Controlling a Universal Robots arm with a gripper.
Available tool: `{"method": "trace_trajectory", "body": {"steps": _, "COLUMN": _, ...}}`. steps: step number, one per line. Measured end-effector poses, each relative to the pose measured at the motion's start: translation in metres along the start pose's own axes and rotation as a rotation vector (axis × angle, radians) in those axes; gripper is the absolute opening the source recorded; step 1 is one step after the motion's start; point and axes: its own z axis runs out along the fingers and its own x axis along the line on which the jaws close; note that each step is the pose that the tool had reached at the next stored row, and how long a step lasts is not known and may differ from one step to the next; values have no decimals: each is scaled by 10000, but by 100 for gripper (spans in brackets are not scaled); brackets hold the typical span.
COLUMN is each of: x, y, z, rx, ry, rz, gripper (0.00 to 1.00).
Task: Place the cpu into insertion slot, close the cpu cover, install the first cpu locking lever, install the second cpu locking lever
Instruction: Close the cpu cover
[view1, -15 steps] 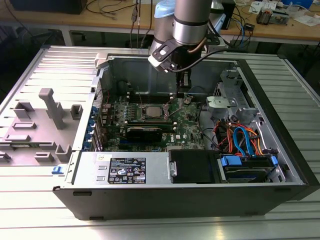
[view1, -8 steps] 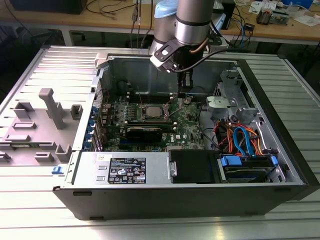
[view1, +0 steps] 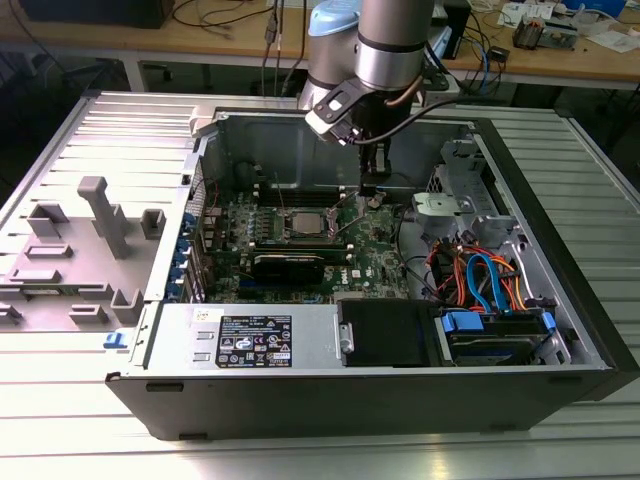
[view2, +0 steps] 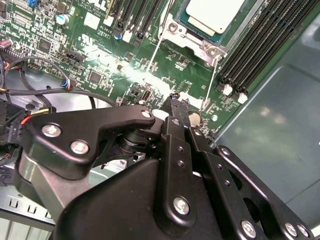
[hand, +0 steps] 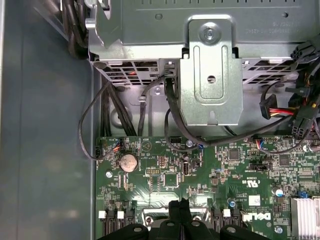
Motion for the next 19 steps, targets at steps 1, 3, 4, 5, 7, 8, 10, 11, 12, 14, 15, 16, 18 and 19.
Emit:
{"method": "trace_trajectory", "body": {"steps": 1, "x": 0, "y": 9, "z": 0, "rx": 0, "ry": 0, "rz": 0, "gripper": 11}}
{"method": "trace_trajectory", "body": {"steps": 3, "x": 0, "y": 26, "z": 1, "rx": 0, "ry": 0, "rz": -1, "gripper": 11}}
{"method": "trace_trajectory", "body": {"steps": 4, "x": 1, "y": 33, "z": 1, "rx": 0, "ry": 0, "rz": 0, "gripper": 11}}
{"method": "trace_trajectory", "body": {"steps": 5, "x": 0, "y": 39, "z": 1, "rx": 0, "ry": -1, "rz": -1, "gripper": 11}}
{"method": "trace_trajectory", "body": {"steps": 7, "x": 1, "y": 60, "z": 1, "rx": 0, "ry": -1, "rz": -1, "gripper": 11}}
{"method": "trace_trajectory", "body": {"steps": 8, "x": 1, "y": 66, "z": 2, "rx": 0, "ry": 0, "rz": -1, "gripper": 11}}
{"method": "trace_trajectory", "body": {"steps": 10, "x": 1, "y": 78, "z": 2, "rx": 0, "ry": 0, "rz": -1, "gripper": 11}}
{"method": "trace_trajectory", "body": {"steps": 11, "x": 1, "y": 84, "z": 2, "rx": 0, "ry": 0, "rz": -1, "gripper": 11}}
{"method": "trace_trajectory", "body": {"steps": 12, "x": 1, "y": 90, "z": 2, "rx": 0, "ry": 0, "rz": -1, "gripper": 11}}
{"method": "trace_trajectory", "body": {"steps": 14, "x": 1, "y": 100, "z": 2, "rx": 0, "ry": -1, "rz": 0, "gripper": 11}}
{"method": "trace_trajectory", "body": {"steps": 15, "x": 1, "y": 104, "z": 2, "rx": 0, "ry": 0, "rz": 0, "gripper": 11}}
{"method": "trace_trajectory", "body": {"steps": 16, "x": 1, "y": 107, "z": 2, "rx": 0, "ry": -1, "rz": 0, "gripper": 11}}
{"method": "trace_trajectory", "body": {"steps": 18, "x": 1, "y": 115, "z": 3, "rx": 0, "ry": -1, "rz": -1, "gripper": 11}}
{"method": "trace_trajectory", "body": {"steps": 19, "x": 1, "y": 122, "z": 3, "rx": 0, "ry": -1, "rz": -1, "gripper": 11}}
